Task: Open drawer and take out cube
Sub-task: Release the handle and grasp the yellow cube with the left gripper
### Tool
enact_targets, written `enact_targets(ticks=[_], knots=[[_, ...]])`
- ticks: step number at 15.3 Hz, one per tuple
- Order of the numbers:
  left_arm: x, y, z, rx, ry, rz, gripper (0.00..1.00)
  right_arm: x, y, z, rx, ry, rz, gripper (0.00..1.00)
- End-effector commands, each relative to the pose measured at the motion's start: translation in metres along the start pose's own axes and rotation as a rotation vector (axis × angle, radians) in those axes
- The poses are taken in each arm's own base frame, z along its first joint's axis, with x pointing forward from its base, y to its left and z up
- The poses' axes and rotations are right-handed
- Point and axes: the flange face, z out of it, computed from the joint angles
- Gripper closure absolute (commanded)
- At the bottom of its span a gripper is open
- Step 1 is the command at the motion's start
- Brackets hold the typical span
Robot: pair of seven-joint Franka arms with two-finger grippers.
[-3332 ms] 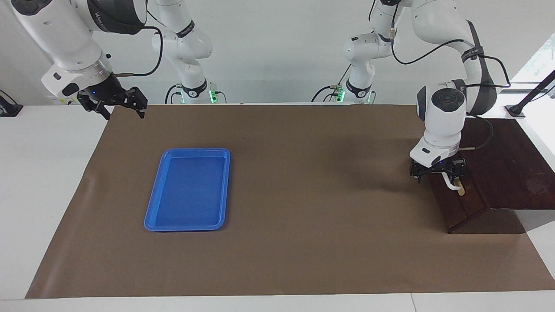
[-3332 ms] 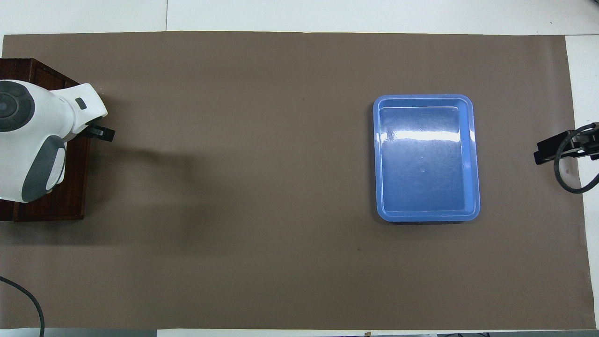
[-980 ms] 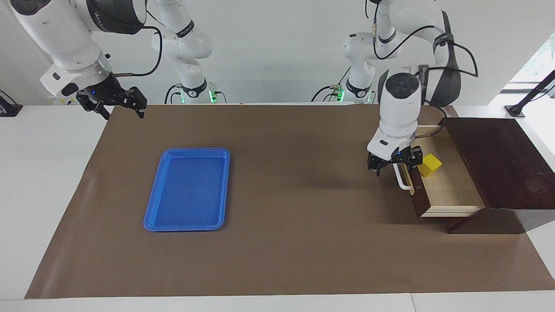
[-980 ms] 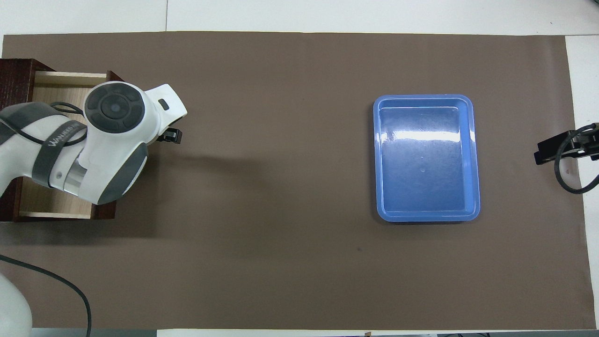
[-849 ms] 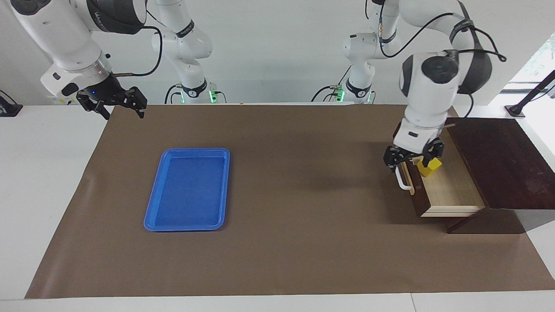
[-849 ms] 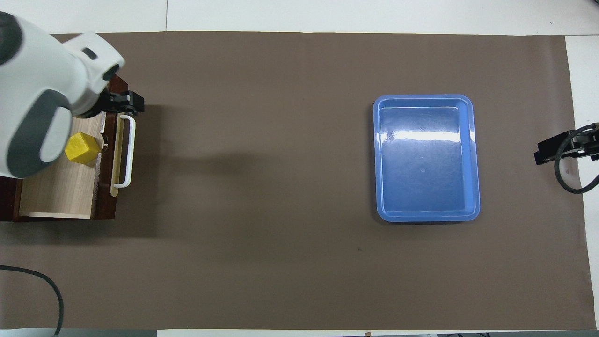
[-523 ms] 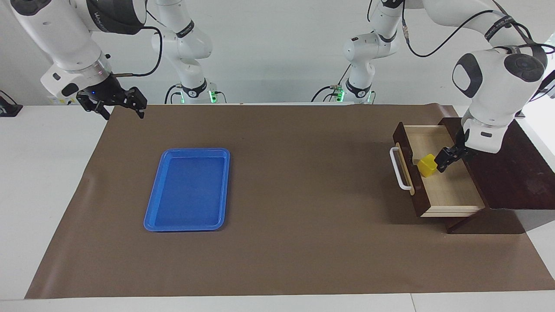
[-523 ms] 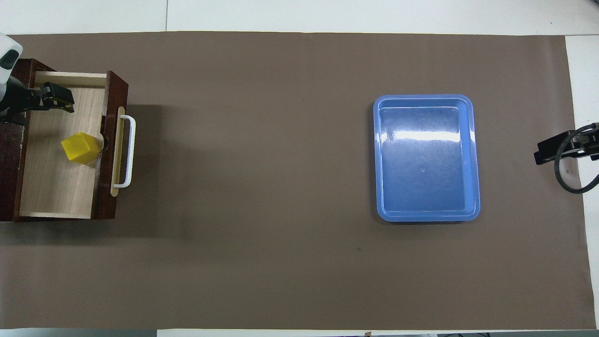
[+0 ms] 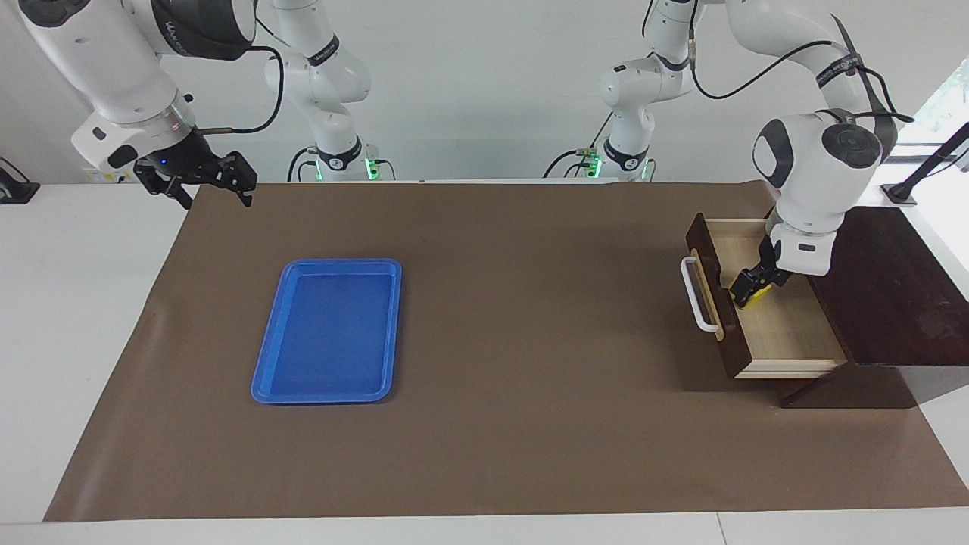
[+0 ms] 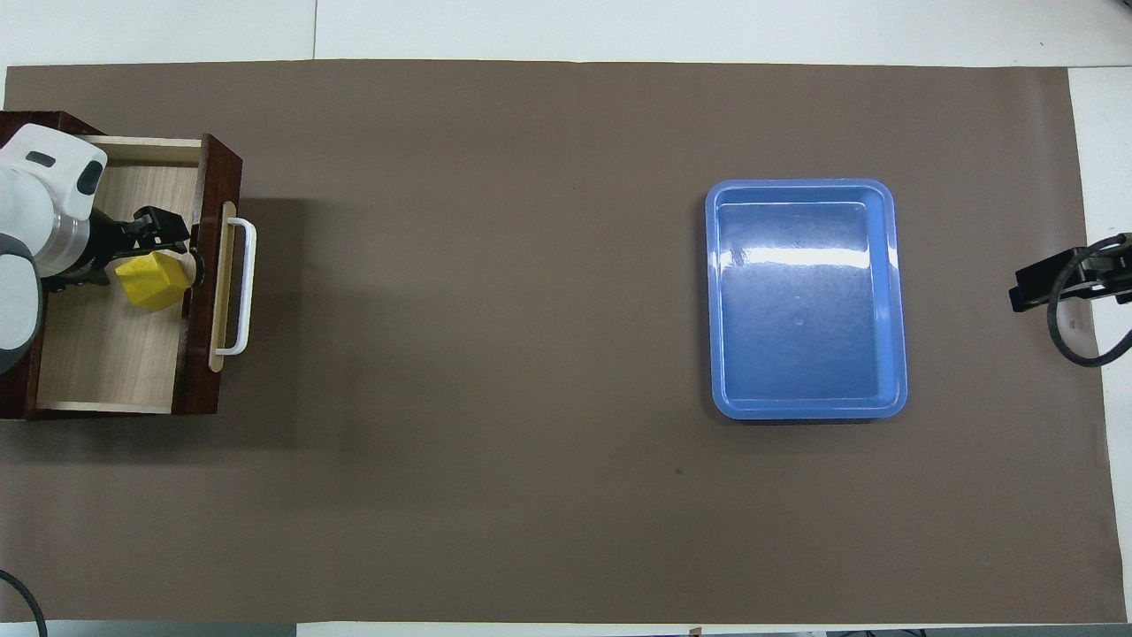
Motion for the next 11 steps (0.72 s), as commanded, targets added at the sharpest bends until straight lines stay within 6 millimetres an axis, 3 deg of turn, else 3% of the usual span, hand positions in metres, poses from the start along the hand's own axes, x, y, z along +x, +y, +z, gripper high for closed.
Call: enact_targets(ticks=[1,2,5,6,8,11], knots=[[-0.011,-0.010,0.001,-0.009,0.010,-0.030,0.00,0.001,0.002,0.003,-0.002,0.000,-0.005,0.00],[-0.011,-0.009,0.003,-0.010,0.008,-0.036,0.06,0.001,0.002,0.003,-0.002,0.000,-0.005,0.00],[-0.011,-0.001,0.002,-0.009,0.001,-0.034,0.91,0.000,0.002,0.002,-0.002,0.002,-0.006,0.00],[-0.009,-0.001,-0.001,-0.010,0.002,-0.033,1.00,0.000,0.002,0.002,-0.002,0.002,-0.006,0.00],[0.004,0.006,-0.013,-0.014,-0.003,-0.038,1.00,0.001,0.001,0.004,-0.002,-0.001,-0.006,0.00],[0.024,0.030,-0.070,-0.007,-0.035,-0.018,1.00,0.001,0.001,0.004,-0.001,-0.001,-0.006,0.00]])
